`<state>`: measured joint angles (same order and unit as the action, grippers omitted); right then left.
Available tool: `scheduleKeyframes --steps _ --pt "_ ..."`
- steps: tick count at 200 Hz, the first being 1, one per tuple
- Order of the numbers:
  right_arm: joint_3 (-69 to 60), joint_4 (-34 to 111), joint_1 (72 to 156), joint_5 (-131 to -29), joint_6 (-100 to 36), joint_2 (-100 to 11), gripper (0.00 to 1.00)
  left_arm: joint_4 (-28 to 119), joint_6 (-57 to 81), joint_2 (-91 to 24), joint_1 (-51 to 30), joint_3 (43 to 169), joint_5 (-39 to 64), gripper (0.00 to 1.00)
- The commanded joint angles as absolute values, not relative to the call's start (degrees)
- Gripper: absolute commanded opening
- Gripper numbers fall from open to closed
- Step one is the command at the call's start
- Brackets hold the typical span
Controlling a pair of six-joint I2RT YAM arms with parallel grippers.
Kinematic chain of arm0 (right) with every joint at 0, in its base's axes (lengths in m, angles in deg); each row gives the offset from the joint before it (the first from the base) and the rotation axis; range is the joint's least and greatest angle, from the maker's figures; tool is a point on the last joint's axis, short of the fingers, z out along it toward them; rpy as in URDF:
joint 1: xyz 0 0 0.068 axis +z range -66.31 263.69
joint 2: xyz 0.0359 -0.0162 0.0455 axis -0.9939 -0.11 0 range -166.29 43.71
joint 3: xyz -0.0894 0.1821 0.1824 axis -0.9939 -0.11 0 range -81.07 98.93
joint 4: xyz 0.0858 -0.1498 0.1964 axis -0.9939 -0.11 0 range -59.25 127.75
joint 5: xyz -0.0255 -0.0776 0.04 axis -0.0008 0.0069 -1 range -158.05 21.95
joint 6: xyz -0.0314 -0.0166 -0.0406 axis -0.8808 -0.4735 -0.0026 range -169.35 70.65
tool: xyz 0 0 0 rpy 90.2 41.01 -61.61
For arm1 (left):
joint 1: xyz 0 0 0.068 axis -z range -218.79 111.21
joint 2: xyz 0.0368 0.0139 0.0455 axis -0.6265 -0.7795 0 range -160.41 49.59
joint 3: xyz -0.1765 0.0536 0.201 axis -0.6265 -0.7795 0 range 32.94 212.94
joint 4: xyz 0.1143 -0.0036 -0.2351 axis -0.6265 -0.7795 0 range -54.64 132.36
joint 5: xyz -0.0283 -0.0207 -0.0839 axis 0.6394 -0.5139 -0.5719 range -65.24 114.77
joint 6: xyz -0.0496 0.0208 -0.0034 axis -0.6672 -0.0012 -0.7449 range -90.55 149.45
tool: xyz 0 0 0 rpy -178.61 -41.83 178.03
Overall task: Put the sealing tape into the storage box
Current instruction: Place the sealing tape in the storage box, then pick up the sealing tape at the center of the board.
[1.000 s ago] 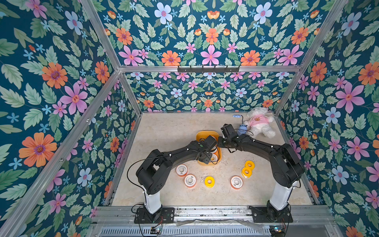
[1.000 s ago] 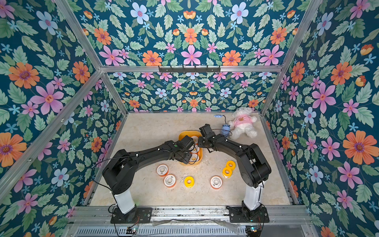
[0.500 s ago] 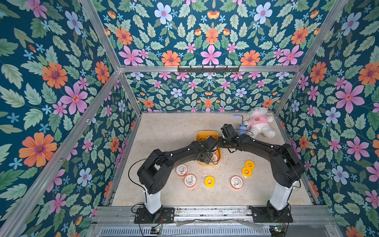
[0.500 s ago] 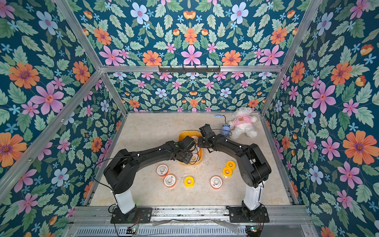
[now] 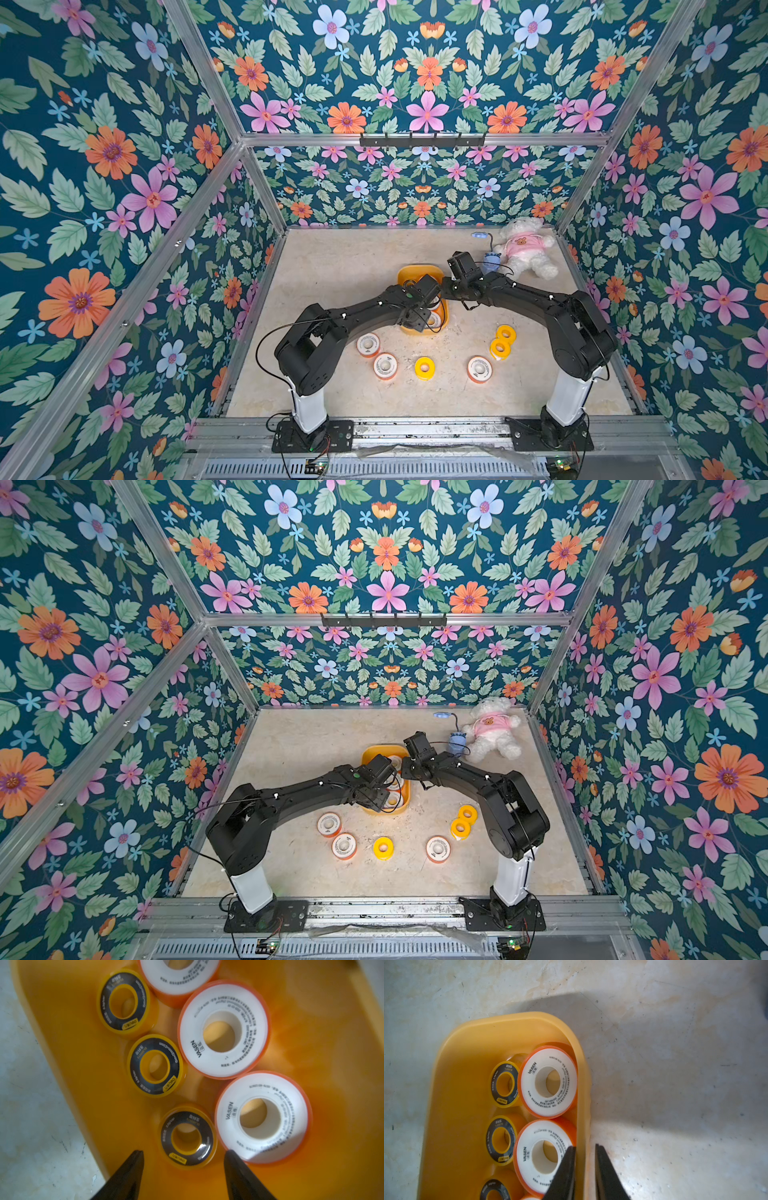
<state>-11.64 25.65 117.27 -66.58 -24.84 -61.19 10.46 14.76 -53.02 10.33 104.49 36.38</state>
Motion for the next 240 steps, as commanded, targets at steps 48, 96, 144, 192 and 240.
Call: scheduleKeyframes --steps 48,96,144,192,240 --pt "-12.6 26.7 116.9 -66.6 -25.4 -57.0 0.22 15.6 13.2 -45.7 10.3 100.7 36.5 0.65" --pt "-15.6 29.0 116.8 -66.7 -25.5 -52.7 0.24 22.4 10.5 -38.3 9.1 95.9 35.7 0.63" --pt "-19.7 30.3 116.8 -66.6 -25.9 -45.4 0.29 26.9 6.6 -31.2 5.6 90.6 36.1 0.63" --pt "-26.7 29.1 116.8 -66.9 -25.6 -38.1 0.31 29.4 2.1 -25.2 0.5 85.1 34.8 0.64" --pt "-34.0 26.4 119.8 -66.9 -24.4 -30.2 0.34 29.6 -0.1 -22.9 -2.1 82.3 34.7 0.64"
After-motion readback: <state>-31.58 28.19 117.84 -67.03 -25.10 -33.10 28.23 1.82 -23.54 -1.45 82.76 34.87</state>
